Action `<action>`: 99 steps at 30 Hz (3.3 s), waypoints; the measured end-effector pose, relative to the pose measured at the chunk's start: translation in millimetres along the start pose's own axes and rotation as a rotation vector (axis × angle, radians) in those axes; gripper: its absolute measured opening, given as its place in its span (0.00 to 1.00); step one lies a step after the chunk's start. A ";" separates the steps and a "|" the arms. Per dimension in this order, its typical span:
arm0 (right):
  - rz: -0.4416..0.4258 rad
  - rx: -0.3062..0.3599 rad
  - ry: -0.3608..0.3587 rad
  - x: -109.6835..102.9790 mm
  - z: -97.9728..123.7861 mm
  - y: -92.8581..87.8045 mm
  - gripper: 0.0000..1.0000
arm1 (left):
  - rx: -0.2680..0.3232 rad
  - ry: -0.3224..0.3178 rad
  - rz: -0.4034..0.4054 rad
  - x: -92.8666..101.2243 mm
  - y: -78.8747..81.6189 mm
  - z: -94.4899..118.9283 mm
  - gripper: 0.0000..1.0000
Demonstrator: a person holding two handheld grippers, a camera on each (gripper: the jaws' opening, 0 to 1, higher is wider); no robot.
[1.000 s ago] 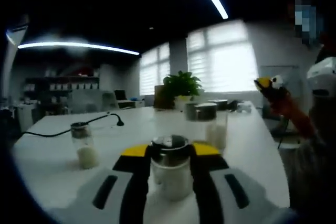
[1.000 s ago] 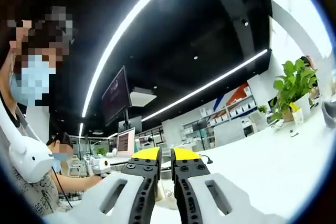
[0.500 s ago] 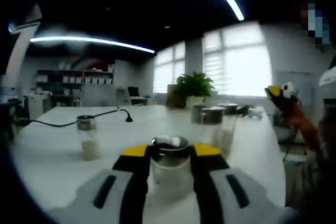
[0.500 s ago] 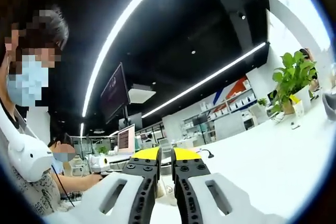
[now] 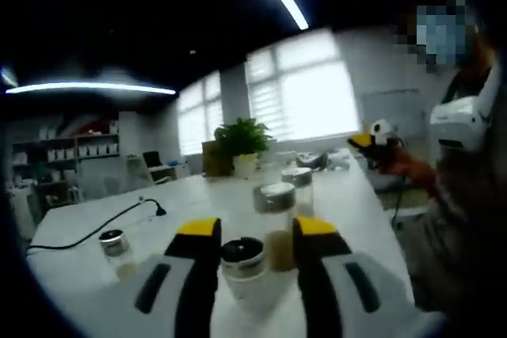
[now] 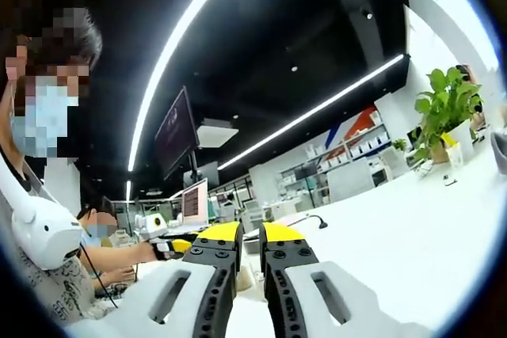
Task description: Rotate the seasoning bottle until the label or dispensing opening points toward the visible target arrow and the bottle remains upright within the marked orientation range
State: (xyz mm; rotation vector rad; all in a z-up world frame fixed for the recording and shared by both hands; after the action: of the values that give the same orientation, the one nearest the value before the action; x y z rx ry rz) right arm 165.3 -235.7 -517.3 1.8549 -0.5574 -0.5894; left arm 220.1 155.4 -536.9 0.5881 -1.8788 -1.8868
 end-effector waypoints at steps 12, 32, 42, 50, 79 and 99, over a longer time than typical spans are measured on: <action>-0.010 0.000 0.011 -2.6 2.0 1.3 0.07 | -0.051 -0.082 0.107 -23.5 -20.6 -6.6 0.39; -0.017 -0.012 0.012 -3.6 -0.3 0.3 0.07 | -0.094 -0.100 0.106 -27.8 -22.7 -19.9 0.31; -0.018 -0.007 0.009 -3.3 -0.1 0.9 0.07 | -0.098 -0.074 0.116 -25.4 -25.7 -20.5 0.30; -0.032 0.006 -0.031 4.9 3.3 1.5 0.07 | -0.077 0.018 0.109 -20.7 -26.7 -17.1 0.30; -0.008 0.020 -0.079 7.3 10.7 4.2 0.07 | -0.017 0.417 0.087 6.0 -29.7 -12.4 0.37; -0.025 0.045 -0.046 8.0 12.7 13.3 0.07 | 0.143 0.016 0.285 -29.7 -29.2 -3.9 0.42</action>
State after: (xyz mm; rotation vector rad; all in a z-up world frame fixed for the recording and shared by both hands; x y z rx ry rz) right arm 162.1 -254.1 -509.9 1.8969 -0.5827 -0.6425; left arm 247.1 169.1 -565.9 0.3540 -1.9802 -1.5728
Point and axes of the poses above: the point that each gripper's makers call its tool centre point, and the gripper's own axes: z roughly backward along the fingers, x roughly to its right, y roughly out of its top, the point moved 6 cm from there along z, roughly backward along the fingers, and after that the axes turned 7 degrees about z, right-handed, at the moved point
